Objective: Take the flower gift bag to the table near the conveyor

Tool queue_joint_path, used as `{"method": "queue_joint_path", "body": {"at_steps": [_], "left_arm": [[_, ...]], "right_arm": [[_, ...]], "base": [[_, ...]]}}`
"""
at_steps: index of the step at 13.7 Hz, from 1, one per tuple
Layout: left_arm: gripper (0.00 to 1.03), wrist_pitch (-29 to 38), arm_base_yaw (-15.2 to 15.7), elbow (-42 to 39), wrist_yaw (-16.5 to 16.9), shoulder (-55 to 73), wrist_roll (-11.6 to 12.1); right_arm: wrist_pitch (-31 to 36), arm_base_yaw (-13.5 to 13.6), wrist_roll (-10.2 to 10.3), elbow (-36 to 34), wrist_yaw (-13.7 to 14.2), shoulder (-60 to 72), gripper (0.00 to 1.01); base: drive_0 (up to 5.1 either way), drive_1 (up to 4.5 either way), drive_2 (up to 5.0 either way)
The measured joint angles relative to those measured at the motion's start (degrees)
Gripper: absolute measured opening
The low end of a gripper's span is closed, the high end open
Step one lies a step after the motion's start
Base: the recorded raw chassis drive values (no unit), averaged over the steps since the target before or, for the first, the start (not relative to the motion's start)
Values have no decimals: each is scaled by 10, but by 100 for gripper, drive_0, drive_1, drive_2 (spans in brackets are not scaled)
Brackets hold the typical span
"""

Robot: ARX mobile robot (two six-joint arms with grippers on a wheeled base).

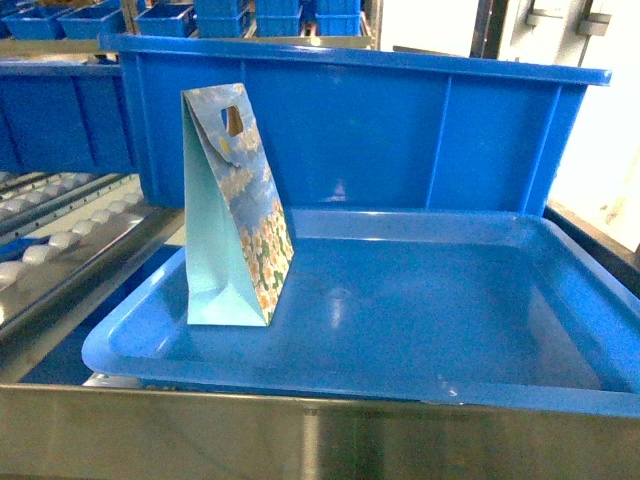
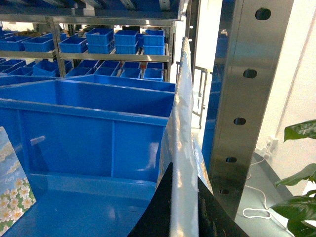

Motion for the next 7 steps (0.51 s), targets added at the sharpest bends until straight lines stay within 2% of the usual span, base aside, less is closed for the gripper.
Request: {"method": "queue_joint_path", "body": {"at_steps": [1,3,5,7], "left_arm": [[98,9,-10,20,-3,26,-2],[98,14,-45,51,-21,74,9],[98,7,-78,79,-56,131,15],[98,-1,-91,85,-87,168,13]], "right_arm": [[0,0,0,0,0,0,3],[0,0,0,0,0,0,3],[0,0,0,0,0,0,3],[0,0,0,0,0,0,3]], "base": [[0,0,0],[0,0,0],[0,0,0],[0,0,0]]}}
